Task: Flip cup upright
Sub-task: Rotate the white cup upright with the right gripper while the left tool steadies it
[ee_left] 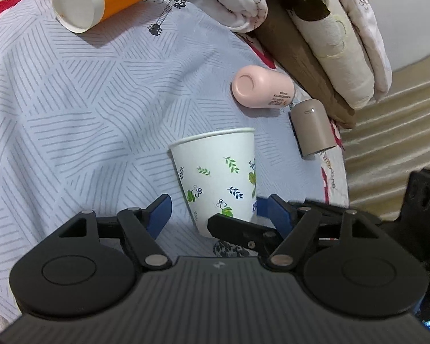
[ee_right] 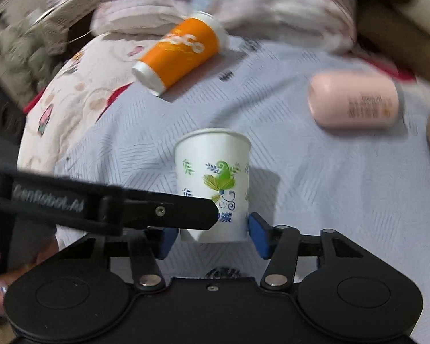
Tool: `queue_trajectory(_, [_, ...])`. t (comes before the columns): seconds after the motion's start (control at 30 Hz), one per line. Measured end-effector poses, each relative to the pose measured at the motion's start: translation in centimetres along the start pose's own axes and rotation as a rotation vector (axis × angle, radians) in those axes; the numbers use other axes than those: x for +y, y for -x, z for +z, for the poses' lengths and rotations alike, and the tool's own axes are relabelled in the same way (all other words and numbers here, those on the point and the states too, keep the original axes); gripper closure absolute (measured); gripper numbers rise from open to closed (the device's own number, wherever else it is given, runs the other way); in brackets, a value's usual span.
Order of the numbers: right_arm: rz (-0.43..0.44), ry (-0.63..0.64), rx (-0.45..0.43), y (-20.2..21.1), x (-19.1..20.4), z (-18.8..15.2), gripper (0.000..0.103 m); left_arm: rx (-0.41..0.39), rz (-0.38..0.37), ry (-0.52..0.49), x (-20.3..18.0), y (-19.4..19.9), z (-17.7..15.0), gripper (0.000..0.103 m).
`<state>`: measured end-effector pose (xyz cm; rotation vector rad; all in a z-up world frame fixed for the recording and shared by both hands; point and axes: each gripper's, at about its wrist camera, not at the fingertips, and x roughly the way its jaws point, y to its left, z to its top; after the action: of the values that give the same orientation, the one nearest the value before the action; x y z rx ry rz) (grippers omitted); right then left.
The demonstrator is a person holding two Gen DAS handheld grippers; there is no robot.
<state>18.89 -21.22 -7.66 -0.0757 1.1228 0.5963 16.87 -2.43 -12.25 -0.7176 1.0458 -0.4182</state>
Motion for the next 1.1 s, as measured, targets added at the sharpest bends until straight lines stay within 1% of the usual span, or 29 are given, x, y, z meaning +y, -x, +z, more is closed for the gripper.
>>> queue_trajectory(0.03, [0.013,-0.066,0.004,0.1,-0.4,-0.1,0.044,0.003,-0.005,-0.001,0.0,0.2,0.0,0.032])
queue_trajectory(0.1, [0.046,-0.167,0.007,0.3,-1.1,-0.7,0.044,0.017,-0.013,0.0,0.0,0.5,-0.1,0.039])
queue_trajectory(0.13, [0.064,-0.204,0.0,0.5,-1.3,-1.2,0.044,0.031,-0.02,0.004,0.0,0.6,-0.1,0.045])
queue_trajectory(0.2, [0.086,-0.246,-0.01,0.8,-1.3,-2.1,0.044,0.057,-0.022,0.0,-0.1,0.8,-0.4,0.047])
queue_trajectory(0.27, [0.092,-0.277,-0.018,1.1,-1.1,-3.1,0.044,0.088,0.006,-0.016,-0.2,0.8,-0.5,0.051])
queue_trajectory(0.37, [0.113,-0.295,-0.014,0.8,-0.9,-3.9,0.043,0.112,0.022,-0.012,0.3,0.6,-0.6,0.05])
queue_trajectory(0.43, [0.111,-0.268,-0.012,0.3,-0.5,-3.9,0.039,0.118,0.018,-0.006,0.5,0.7,-0.5,0.048])
queue_trajectory(0.5, [0.06,-0.184,-0.008,0.2,0.5,-3.5,0.03,0.117,0.042,-0.033,0.4,0.8,-0.2,0.043])
queue_trajectory(0.53, [0.032,-0.138,-0.02,0.4,1.0,-3.3,0.026,0.114,0.054,-0.058,0.2,0.9,-0.1,0.041])
queue_trajectory(0.57, [0.024,-0.111,-0.028,0.7,1.2,-3.0,0.025,0.115,0.063,-0.077,0.0,0.8,0.0,0.038])
queue_trajectory(0.6, [0.028,-0.099,-0.03,0.9,1.1,-2.7,0.021,0.118,0.067,-0.092,-0.1,0.7,0.1,0.037])
queue_trajectory(0.63, [0.042,-0.09,-0.028,1.0,0.9,-2.3,0.02,0.118,0.067,-0.1,-0.1,0.7,0.1,0.035])
queue_trajectory(0.7, [0.071,-0.069,-0.011,0.7,0.5,-1.7,0.02,0.121,0.058,-0.094,0.2,0.4,0.3,0.035])
queue_trajectory(0.8, [0.061,-0.03,0.007,-0.2,0.4,-1.2,0.022,0.129,0.036,-0.089,0.5,0.0,0.6,0.035])
queue_trajectory(0.83, [0.062,-0.023,0.005,-0.5,0.4,-1.1,0.032,0.122,0.034,-0.099,0.5,0.0,0.6,0.036])
queue_trajectory(0.87, [0.071,-0.02,0.002,-0.6,0.3,-1.2,0.039,0.117,0.029,-0.111,0.4,-0.1,0.6,0.038])
queue_trajectory(0.9, [0.084,-0.026,-0.004,-0.6,0.2,-1.3,0.039,0.115,0.024,-0.12,0.3,-0.1,0.7,0.04])
queue_trajectory(0.93, [0.089,-0.038,-0.018,-0.5,0.1,-1.5,0.039,0.115,0.012,-0.128,0.1,-0.1,0.7,0.047])
queue_trajectory(1.1, [0.062,-0.023,-0.099,0.2,0.4,-2.5,0.039,0.069,0.018,-0.237,-1.5,0.4,0.4,0.048])
